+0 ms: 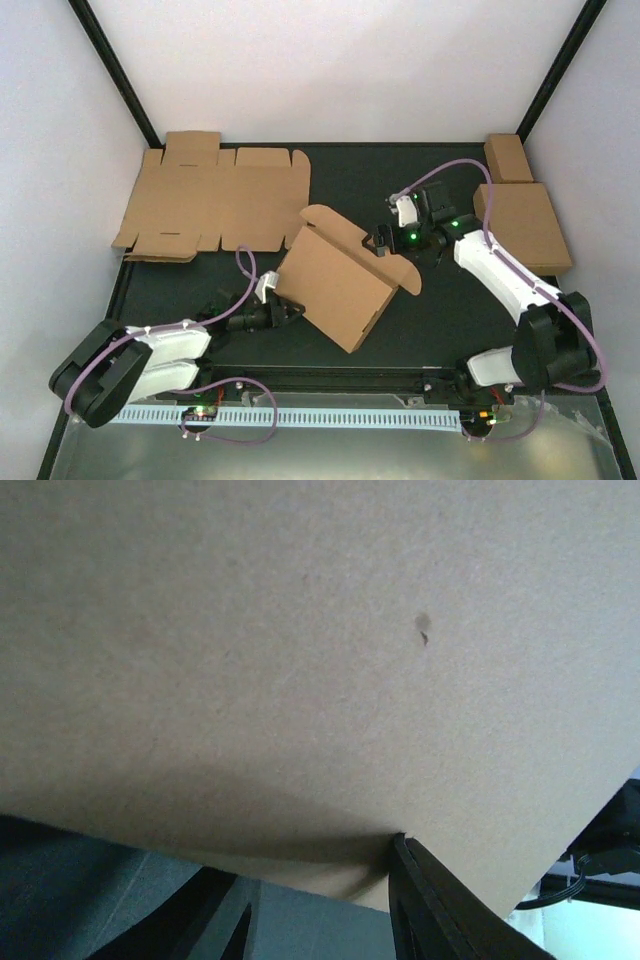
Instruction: Fold the paper box
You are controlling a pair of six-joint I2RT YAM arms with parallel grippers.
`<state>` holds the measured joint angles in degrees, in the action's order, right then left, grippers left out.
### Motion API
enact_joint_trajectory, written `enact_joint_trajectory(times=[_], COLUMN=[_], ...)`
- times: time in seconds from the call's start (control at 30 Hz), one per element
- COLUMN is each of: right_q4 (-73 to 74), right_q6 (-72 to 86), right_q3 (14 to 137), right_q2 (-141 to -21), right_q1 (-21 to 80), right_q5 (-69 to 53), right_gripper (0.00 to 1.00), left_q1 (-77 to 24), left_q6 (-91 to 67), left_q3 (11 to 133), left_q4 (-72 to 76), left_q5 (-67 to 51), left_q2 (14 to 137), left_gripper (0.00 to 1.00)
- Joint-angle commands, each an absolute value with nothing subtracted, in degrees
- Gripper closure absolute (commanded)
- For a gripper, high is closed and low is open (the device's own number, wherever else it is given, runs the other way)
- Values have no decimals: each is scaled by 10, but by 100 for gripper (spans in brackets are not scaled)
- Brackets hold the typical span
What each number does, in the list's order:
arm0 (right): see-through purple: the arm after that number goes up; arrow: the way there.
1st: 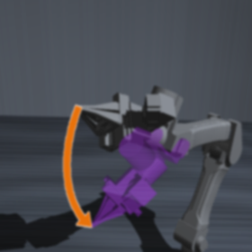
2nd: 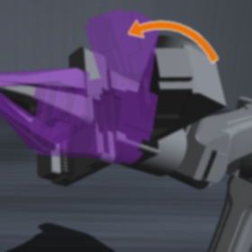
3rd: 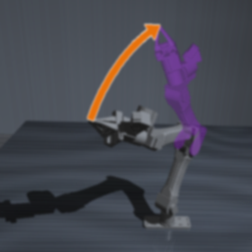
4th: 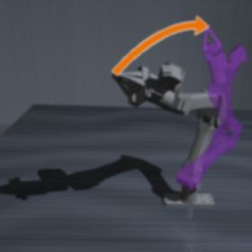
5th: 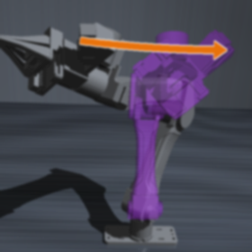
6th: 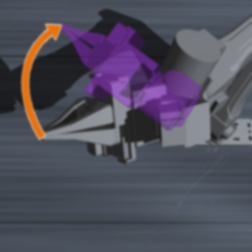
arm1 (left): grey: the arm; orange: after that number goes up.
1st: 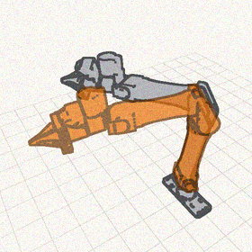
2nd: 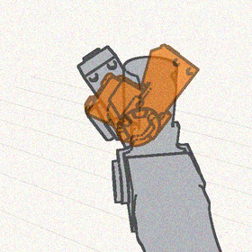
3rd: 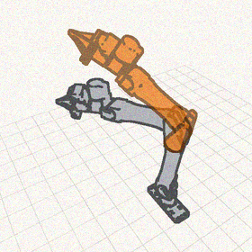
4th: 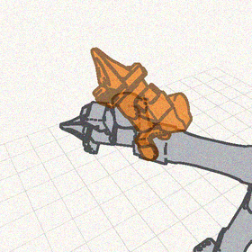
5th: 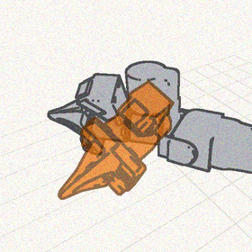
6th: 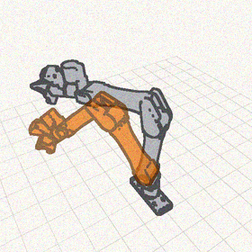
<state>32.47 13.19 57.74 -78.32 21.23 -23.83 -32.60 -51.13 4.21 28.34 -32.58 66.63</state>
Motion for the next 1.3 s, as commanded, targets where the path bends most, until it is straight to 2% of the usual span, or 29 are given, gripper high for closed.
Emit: enact_joint_trajectory(times=[0.0,0.2,0.53,0.7,1.0,1.13,1.27], right_q4=[322,307,326,333,341,356,369], right_q6=[106,117,129,130,137,135,132], right_q3=[571,540,529,523,533,541,549], right_q2=[-802,-747,-700,-689,-686,-685,-680], right_q1=[211,214,276,285,318,329,341], right_q5=[-394,-467,-458,-447,-424,-403,-389], right_gripper=[1,2,7,7,7,7,7], left_q1=[-323,-323,-323,-323,-323,-323,-324], left_q6=[-490,-490,-486,-486,-476,-471,-471], left_q3=[17,18,18,24,41,58,77], left_q4=[146,135,120,86,-11,-70,-121], left_q5=[-271,-270,-273,-273,-259,-238,-231], left_q2=[664,648,637,597,510,463,406], left_gripper=[63,64,63,56,50,41,37])
